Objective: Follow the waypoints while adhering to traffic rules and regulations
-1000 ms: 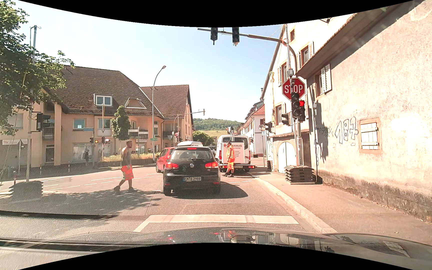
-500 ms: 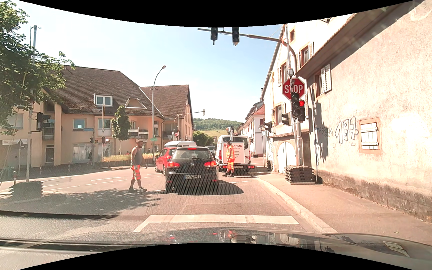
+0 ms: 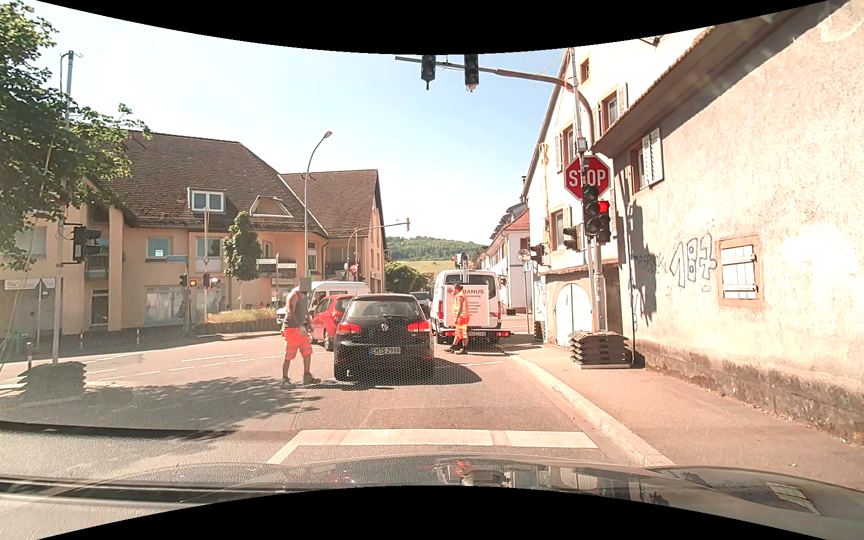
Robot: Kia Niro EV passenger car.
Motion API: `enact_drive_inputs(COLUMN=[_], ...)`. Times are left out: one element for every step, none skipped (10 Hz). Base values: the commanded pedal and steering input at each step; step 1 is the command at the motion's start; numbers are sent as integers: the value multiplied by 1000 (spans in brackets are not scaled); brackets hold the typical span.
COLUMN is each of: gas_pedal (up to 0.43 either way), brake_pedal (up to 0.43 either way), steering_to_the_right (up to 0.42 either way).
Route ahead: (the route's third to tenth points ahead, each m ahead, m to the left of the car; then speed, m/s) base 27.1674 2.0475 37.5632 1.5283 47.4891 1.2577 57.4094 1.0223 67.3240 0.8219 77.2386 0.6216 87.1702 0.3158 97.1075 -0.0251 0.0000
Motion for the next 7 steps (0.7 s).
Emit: enact_drive_inputs(gas_pedal=[0, 0, 0, 0, 0, 0, 0], brake_pedal=[262, 262, 262, 262, 262, 262, 262], steering_to_the_right=[-6, -6, -6, -6, -6, -6, -6])
